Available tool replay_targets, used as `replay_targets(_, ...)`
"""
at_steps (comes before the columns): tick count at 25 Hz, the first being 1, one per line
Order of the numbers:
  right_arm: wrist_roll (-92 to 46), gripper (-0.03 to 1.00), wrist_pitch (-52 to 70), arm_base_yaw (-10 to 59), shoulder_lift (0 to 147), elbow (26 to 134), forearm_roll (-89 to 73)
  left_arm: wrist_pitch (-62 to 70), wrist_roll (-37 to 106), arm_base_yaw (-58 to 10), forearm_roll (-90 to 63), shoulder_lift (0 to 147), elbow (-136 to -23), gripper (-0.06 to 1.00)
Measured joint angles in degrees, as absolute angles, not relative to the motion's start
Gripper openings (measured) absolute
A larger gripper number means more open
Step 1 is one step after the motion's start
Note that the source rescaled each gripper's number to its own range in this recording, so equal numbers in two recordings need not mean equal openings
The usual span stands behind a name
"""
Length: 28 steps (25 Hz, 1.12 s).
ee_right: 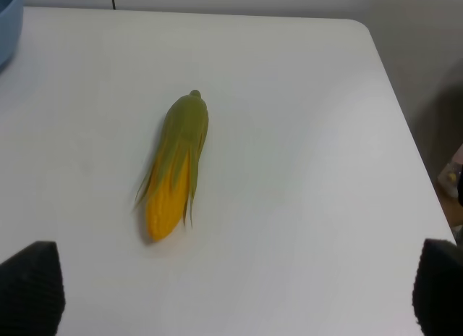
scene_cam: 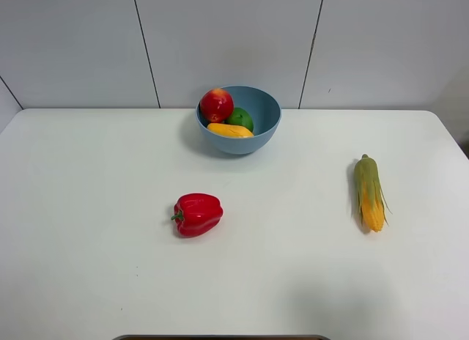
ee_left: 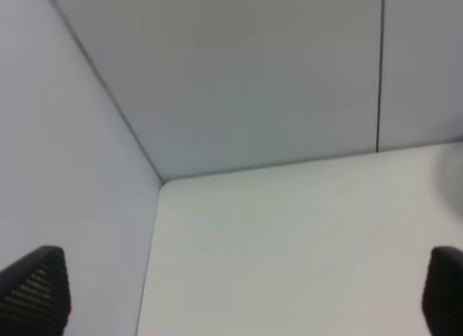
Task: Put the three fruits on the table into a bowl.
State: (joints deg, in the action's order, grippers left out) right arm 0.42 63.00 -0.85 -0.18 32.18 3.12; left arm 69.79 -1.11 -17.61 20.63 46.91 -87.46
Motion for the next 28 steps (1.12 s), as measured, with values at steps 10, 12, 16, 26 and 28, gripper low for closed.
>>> replay_targets(10, 0.4, 0.99, 63.0, -0.8, -0.2, 32.2, 3.1, 69.8, -7.6, -17.6, 17.0, 27.4, -65.2, 1.0)
replay_targets(12, 0.4, 0.99, 63.0, -0.8, -0.2, 32.2, 3.1, 69.8, -8.5, -17.6, 16.2, 23.8, -60.1, 1.0)
replay_targets(16, 0.4, 0.99, 63.0, -0.8, -0.2, 32.2, 3.1, 68.5, -9.0, -17.6, 13.1, 16.6, -49.9, 1.0)
replay_targets(26, 0.4, 0.99, 63.0, -0.8, -0.2, 32.2, 3.1, 64.8, -11.4, -17.6, 11.0, 5.0, -33.3, 1.0)
replay_targets(28, 0.4, 0.99, 63.0, -0.8, -0.2, 32.2, 3.1, 64.7, -12.4, -17.6, 10.8, 3.3, -30.8, 1.0)
